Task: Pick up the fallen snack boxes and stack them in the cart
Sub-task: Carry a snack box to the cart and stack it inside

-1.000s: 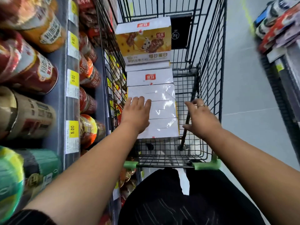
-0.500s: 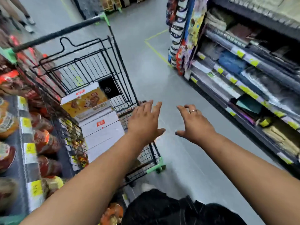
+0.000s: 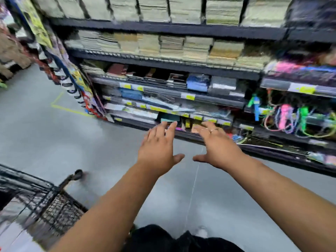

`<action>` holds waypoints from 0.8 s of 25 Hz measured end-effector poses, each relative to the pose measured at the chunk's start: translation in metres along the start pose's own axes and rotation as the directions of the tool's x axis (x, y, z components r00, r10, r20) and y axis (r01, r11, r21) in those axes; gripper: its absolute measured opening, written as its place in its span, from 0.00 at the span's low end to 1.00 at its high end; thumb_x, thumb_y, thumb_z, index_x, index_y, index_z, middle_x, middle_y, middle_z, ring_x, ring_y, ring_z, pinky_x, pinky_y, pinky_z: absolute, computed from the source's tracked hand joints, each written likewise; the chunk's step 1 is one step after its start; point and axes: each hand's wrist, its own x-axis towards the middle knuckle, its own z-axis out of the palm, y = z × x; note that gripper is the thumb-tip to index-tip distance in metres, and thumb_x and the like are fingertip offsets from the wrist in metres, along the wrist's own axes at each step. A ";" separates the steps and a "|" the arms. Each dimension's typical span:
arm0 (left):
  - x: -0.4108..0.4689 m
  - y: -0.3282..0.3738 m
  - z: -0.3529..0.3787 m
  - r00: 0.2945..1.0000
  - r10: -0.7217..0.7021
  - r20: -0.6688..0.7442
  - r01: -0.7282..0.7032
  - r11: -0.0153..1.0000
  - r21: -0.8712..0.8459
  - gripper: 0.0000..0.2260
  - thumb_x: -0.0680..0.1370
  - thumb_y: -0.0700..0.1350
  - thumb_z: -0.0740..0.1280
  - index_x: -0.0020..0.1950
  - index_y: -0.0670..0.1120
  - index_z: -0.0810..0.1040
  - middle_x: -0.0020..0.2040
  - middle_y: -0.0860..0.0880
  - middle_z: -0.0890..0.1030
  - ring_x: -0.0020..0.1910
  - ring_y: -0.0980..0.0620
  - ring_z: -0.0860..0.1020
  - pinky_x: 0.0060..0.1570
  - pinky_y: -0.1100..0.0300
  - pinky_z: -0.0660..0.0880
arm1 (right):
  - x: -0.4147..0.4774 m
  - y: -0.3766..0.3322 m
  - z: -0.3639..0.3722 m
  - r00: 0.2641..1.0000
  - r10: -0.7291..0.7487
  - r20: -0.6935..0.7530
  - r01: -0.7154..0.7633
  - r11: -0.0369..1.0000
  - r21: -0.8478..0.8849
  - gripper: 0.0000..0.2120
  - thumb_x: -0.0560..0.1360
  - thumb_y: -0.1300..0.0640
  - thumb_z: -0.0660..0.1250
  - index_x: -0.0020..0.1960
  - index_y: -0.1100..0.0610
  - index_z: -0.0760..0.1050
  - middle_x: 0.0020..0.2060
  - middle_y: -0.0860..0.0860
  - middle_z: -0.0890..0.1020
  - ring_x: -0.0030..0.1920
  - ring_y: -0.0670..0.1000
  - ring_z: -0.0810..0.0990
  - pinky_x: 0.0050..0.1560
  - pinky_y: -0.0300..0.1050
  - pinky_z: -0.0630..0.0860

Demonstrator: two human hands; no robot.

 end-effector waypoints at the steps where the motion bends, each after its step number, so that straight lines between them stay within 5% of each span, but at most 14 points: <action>1: 0.014 0.018 0.001 0.999 0.046 0.016 -0.046 0.999 0.005 0.44 0.73 0.67 0.65 0.79 0.54 0.45 0.79 0.49 0.53 0.76 0.47 0.54 0.73 0.51 0.55 | -0.004 0.023 -0.009 0.998 0.055 -0.019 -0.055 0.998 0.019 0.50 0.66 0.36 0.74 0.78 0.46 0.49 0.76 0.51 0.55 0.70 0.59 0.64 0.68 0.54 0.67; 9: 0.147 0.139 0.010 0.876 0.478 0.072 -0.479 0.878 0.008 0.44 0.72 0.68 0.64 0.79 0.53 0.46 0.78 0.48 0.54 0.76 0.46 0.56 0.75 0.50 0.54 | -0.038 0.156 -0.043 0.879 0.464 -0.106 -0.435 0.873 0.220 0.49 0.66 0.37 0.74 0.77 0.45 0.50 0.74 0.47 0.56 0.70 0.57 0.65 0.68 0.51 0.67; 14: 0.218 0.248 0.021 0.612 0.784 0.100 -0.785 0.618 -0.046 0.45 0.69 0.68 0.67 0.79 0.52 0.51 0.77 0.47 0.58 0.75 0.46 0.59 0.74 0.51 0.57 | -0.083 0.224 -0.057 0.630 0.761 -0.154 -0.697 0.642 0.319 0.49 0.66 0.35 0.73 0.77 0.44 0.49 0.75 0.49 0.55 0.69 0.57 0.65 0.66 0.50 0.68; 20: 0.224 0.405 0.034 0.256 0.961 0.100 -0.963 0.263 -0.058 0.47 0.69 0.70 0.67 0.79 0.51 0.50 0.77 0.46 0.58 0.75 0.45 0.60 0.74 0.49 0.58 | -0.179 0.262 -0.043 0.280 0.954 -0.111 -0.831 0.299 0.470 0.49 0.66 0.37 0.74 0.78 0.45 0.50 0.76 0.50 0.54 0.71 0.57 0.64 0.66 0.49 0.67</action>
